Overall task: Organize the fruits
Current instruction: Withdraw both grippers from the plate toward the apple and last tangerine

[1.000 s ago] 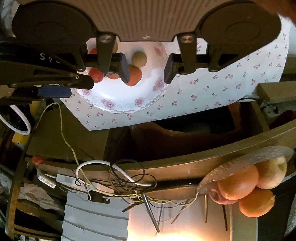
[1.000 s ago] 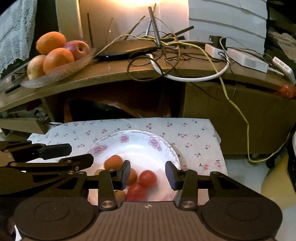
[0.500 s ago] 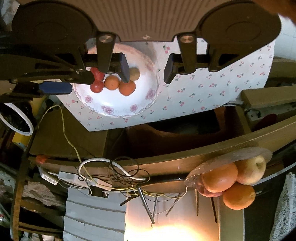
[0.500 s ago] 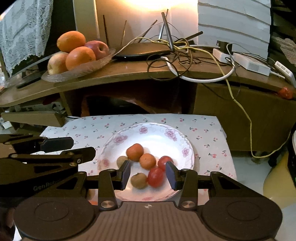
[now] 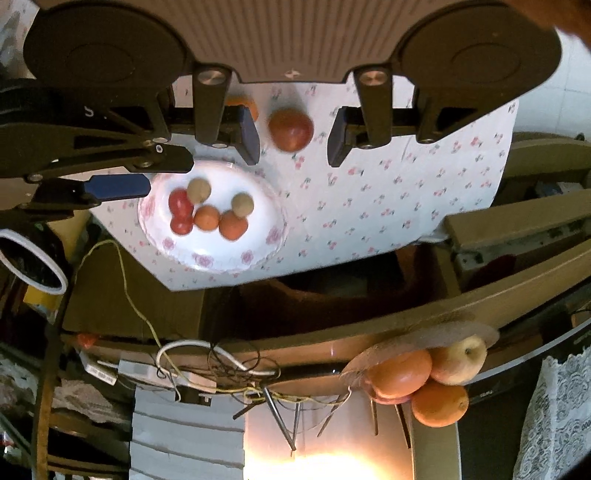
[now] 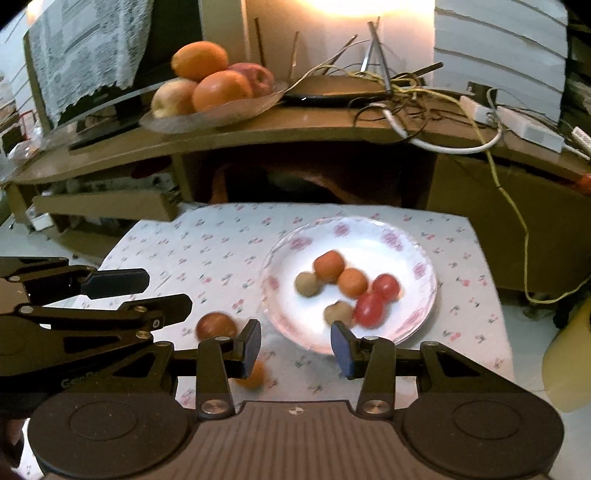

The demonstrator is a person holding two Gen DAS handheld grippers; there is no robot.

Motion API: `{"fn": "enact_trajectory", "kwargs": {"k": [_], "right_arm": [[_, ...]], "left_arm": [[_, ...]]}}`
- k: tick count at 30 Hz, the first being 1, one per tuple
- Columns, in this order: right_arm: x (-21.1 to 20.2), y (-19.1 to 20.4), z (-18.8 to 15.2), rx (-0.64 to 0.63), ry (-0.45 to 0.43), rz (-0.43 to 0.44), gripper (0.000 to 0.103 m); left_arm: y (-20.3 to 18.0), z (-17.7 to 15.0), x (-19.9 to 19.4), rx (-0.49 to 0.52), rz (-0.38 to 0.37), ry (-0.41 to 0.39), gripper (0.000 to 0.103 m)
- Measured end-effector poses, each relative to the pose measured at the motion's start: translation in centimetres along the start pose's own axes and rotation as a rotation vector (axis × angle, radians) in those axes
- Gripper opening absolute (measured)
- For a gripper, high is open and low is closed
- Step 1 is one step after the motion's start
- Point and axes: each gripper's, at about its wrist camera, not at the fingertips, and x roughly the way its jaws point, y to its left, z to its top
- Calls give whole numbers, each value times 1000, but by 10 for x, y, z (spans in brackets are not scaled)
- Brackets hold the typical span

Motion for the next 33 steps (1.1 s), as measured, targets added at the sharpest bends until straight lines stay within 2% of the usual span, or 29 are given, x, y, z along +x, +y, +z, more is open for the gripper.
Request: {"fn": "enact_trajectory", "kwargs": {"k": [10, 23, 26, 28, 33], "right_arm": [[13, 20, -21, -79, 86, 42, 44], [49, 30, -24, -132, 150, 93, 44], [58, 33, -24, -145, 172, 100, 41], [60, 33, -25, -148, 177, 103, 25], [59, 21, -26, -114, 196, 120, 20]], "left_arm": [[8, -30, 9, 44, -12, 84, 45], [22, -36, 20, 42, -28, 124, 46], [24, -36, 25, 39, -30, 129, 46], [26, -34, 29, 30, -42, 128, 46], [23, -26, 45, 22, -78, 123, 46]]}}
